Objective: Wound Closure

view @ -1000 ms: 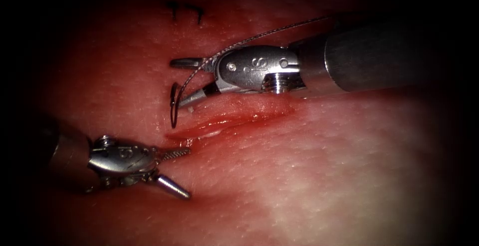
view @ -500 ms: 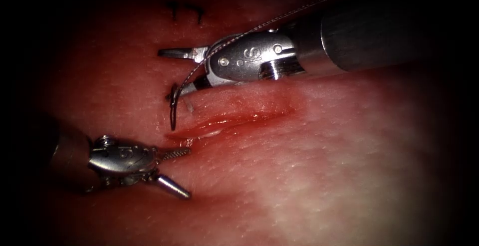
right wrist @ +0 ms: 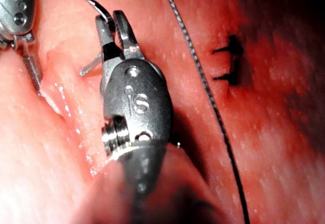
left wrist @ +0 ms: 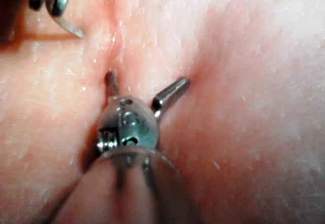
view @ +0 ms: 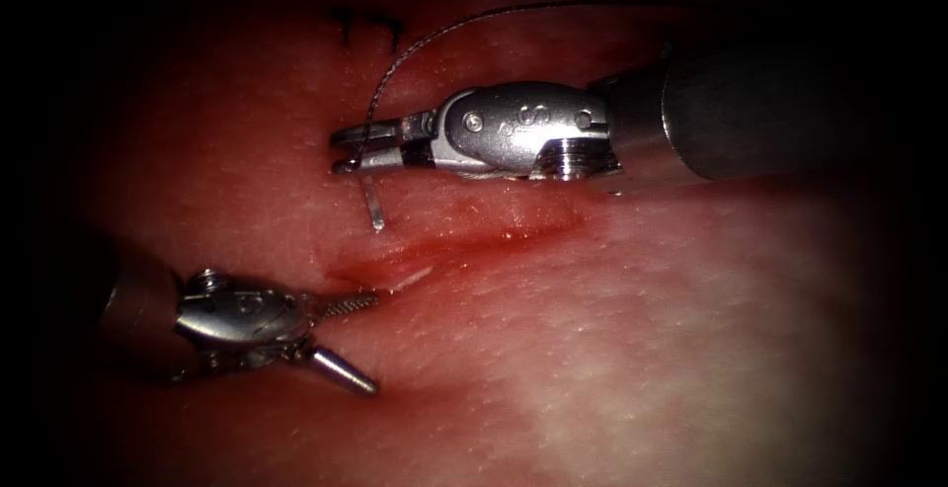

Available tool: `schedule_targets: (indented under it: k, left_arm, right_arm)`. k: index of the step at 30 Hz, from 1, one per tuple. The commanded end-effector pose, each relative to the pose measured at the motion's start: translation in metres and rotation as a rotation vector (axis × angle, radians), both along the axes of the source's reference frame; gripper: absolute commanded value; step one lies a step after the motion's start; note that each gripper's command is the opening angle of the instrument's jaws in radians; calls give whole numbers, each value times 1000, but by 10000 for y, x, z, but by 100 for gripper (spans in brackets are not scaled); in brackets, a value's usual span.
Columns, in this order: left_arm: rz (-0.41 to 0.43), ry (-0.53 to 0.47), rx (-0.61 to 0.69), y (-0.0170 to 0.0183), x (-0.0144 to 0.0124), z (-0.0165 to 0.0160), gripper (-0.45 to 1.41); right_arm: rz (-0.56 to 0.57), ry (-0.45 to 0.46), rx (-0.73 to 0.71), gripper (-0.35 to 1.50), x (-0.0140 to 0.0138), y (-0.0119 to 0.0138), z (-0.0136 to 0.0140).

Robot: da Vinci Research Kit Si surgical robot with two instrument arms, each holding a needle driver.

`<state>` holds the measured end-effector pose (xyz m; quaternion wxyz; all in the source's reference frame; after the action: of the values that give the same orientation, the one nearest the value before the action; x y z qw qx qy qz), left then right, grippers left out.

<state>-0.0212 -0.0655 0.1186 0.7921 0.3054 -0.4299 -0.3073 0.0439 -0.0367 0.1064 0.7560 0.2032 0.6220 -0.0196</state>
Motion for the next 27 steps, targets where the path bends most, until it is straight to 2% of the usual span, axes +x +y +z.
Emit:
schedule_targets:
  k: [1, 5, 6, 11, 14, 16, 22, 27]
  left_arm:
    - [1, 0, 4, -11, -4, 4, 76]
    - [2, -1, 4, -11, -3, 3, 76]
    - [2, -1, 5, -11, -2, 3, 76]
    - [3, -2, 5, -11, -2, 3, 76]
    - [3, -2, 5, -11, -2, 3, 76]
    - [3, -2, 5, -11, -2, 3, 76]
    - [3, -2, 5, -10, -2, 3, 76]
    - [3, -2, 5, -10, -2, 3, 76]
  right_arm:
    - [5, -23, 68, -35, 12, -4, 7]
    - [75, -127, 387, -35, 15, -12, 13]
    - [79, -136, 417, -35, 15, -16, 15]
    - [62, -209, 521, -35, 9, -41, 23]
    - [51, -269, 660, -35, -5, -67, 32]
    - [42, -283, 692, -35, -11, -77, 32]
    - [12, -327, 687, -35, -15, -99, 30]
    - [-6, -391, 857, -35, -11, -111, 37]
